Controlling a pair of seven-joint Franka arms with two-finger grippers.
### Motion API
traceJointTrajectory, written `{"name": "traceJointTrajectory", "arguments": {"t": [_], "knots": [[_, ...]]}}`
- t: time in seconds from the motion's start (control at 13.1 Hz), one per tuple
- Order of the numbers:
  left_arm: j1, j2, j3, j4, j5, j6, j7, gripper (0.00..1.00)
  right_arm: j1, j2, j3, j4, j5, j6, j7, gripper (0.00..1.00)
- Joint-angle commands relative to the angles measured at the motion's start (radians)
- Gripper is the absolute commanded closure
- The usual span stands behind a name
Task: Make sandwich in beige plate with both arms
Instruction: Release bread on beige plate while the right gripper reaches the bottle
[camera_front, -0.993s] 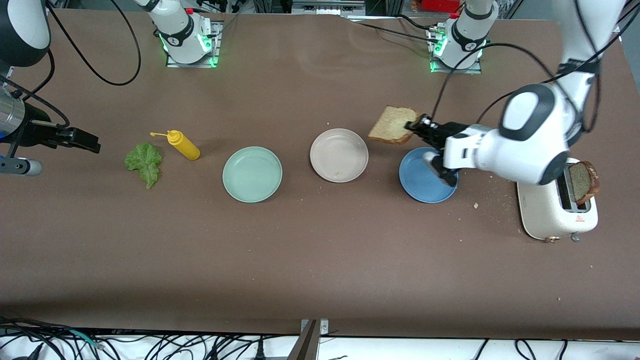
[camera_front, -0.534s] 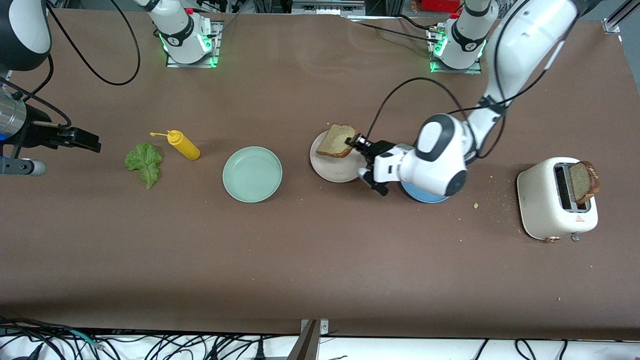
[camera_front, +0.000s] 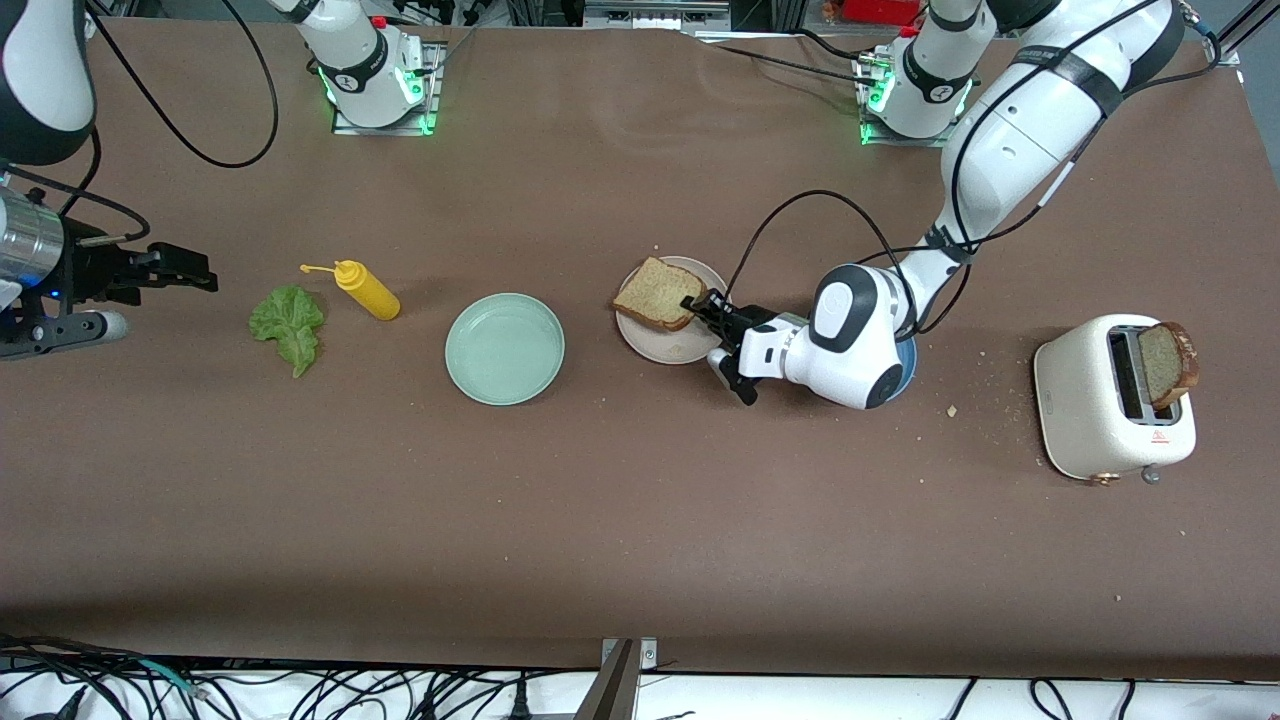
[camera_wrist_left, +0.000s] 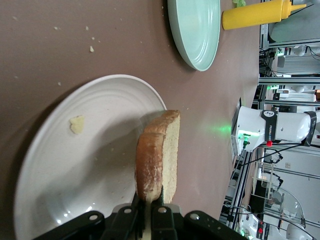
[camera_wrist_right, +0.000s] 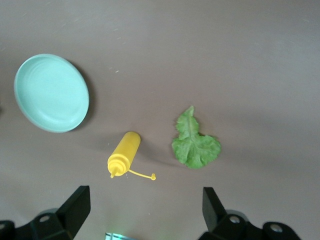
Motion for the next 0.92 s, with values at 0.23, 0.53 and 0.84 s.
{"name": "traceJointTrajectory", "arguments": {"t": [0.23, 0.53, 0.84], "knots": [[0.023, 0.000, 0.032, -0.005, -0.027, -0.002, 0.087, 0.01, -0.007, -0.046, -0.121, -0.175, 0.278, 0.040, -0.529, 0.01], [0.042, -0.016, 0.047, -0.015, -0.027, -0.001, 0.118, 0.00, -0.008, -0.040, -0.183, -0.293, 0.453, 0.050, -0.880, 0.01], [0.042, -0.067, 0.067, -0.009, 0.048, 0.002, 0.112, 0.00, -0.008, -0.017, -0.250, -0.443, 0.588, 0.086, -1.283, 0.01]]}}
